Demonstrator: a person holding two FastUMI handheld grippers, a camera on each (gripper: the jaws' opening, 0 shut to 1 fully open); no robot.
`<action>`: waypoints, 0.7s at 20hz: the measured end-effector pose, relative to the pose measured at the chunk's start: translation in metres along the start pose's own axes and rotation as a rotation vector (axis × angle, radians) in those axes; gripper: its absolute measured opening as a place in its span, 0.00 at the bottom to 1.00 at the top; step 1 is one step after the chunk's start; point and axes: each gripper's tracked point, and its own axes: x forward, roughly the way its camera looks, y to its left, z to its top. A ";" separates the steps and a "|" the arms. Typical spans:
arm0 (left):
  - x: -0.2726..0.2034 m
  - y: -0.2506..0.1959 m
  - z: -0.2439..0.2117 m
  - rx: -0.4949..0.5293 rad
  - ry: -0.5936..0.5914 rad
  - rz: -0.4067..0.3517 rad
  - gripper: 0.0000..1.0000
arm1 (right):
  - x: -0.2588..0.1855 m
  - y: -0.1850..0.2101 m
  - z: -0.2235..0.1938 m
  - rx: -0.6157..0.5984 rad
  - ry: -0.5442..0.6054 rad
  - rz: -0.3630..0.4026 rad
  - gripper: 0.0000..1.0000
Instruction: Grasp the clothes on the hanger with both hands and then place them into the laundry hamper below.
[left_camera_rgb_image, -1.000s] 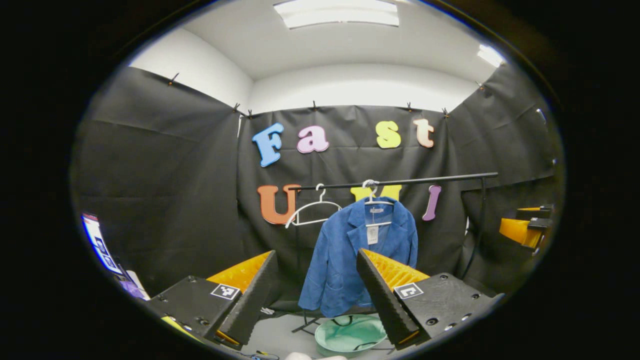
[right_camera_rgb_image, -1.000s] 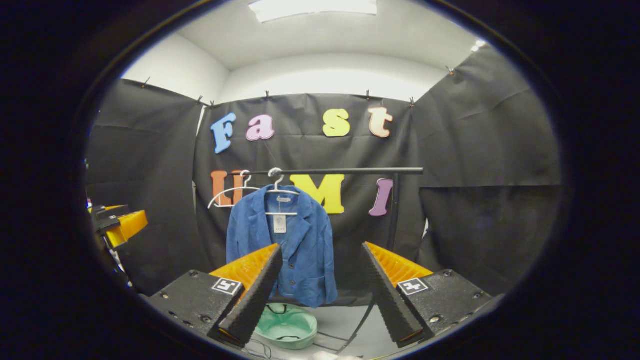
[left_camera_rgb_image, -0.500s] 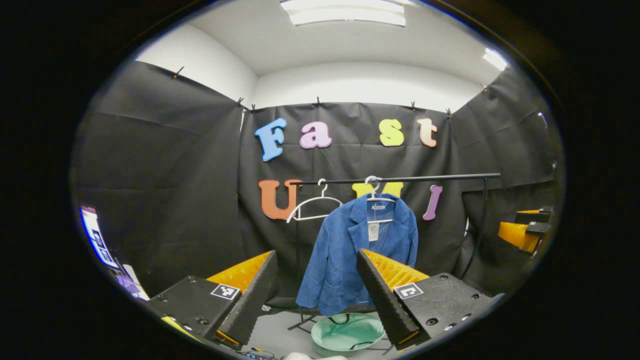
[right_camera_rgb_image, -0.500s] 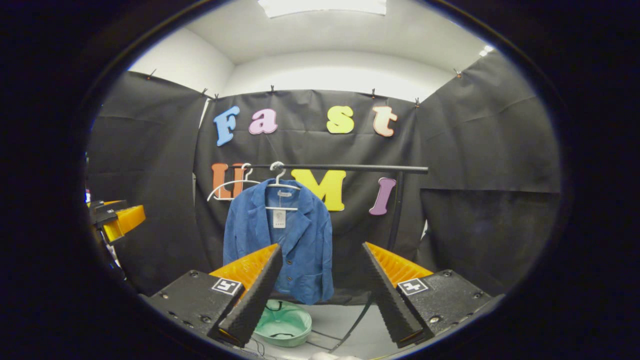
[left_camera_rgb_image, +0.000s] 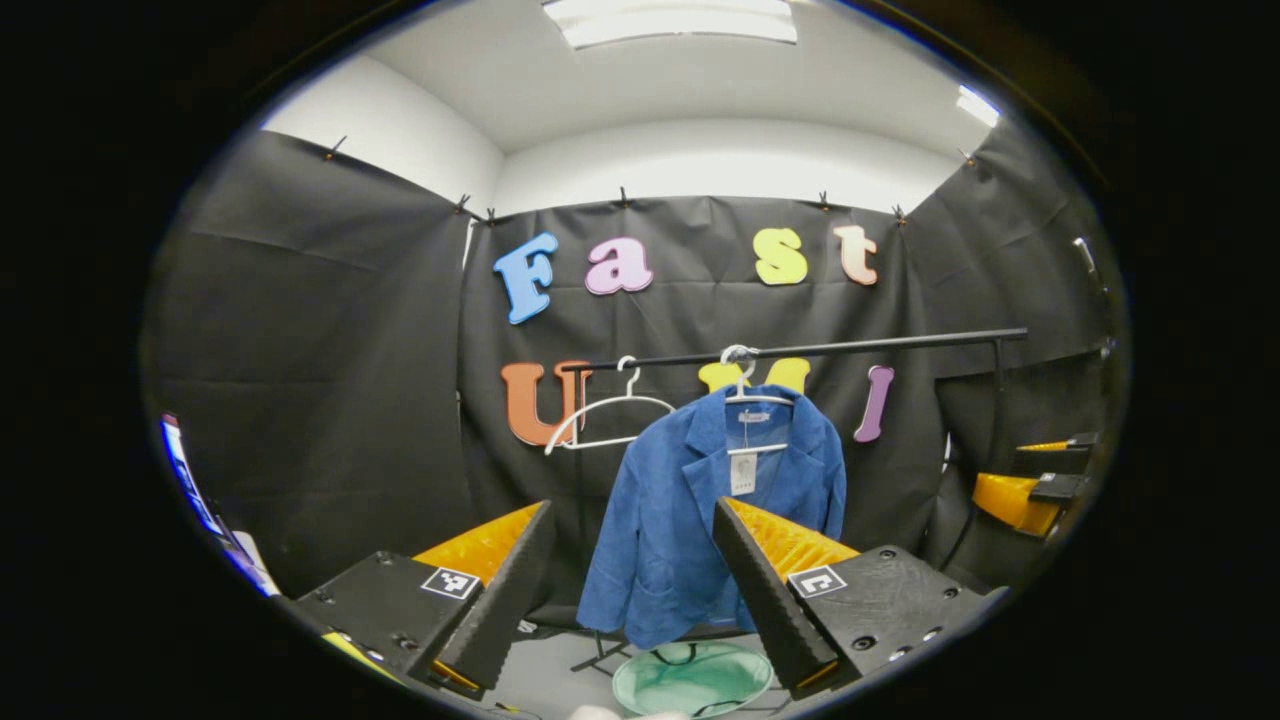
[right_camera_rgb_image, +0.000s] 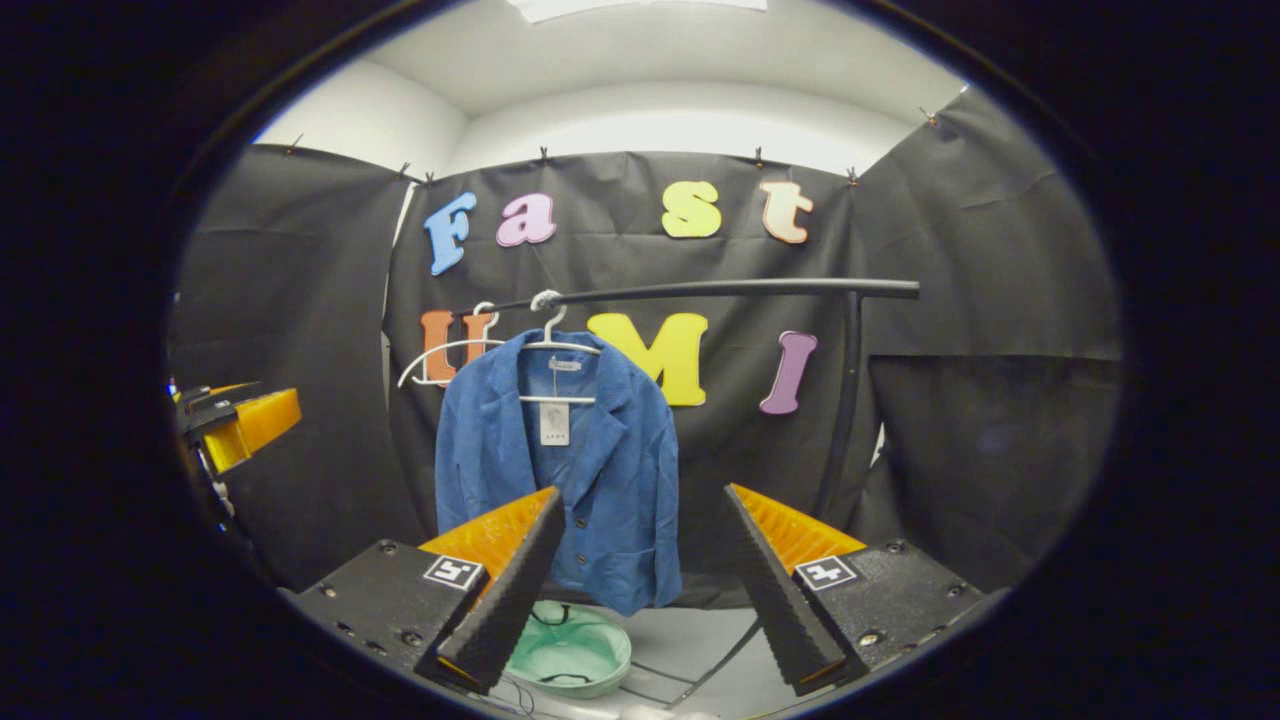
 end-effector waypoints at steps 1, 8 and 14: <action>0.013 -0.008 -0.001 -0.002 -0.009 -0.010 1.00 | 0.012 -0.001 -0.002 0.002 0.003 0.008 0.99; 0.100 -0.040 -0.031 -0.011 0.002 0.007 1.00 | 0.115 -0.003 -0.009 -0.007 0.003 0.076 1.00; 0.166 -0.054 -0.059 -0.001 0.019 0.050 0.97 | 0.192 0.018 -0.011 0.002 -0.010 0.163 1.00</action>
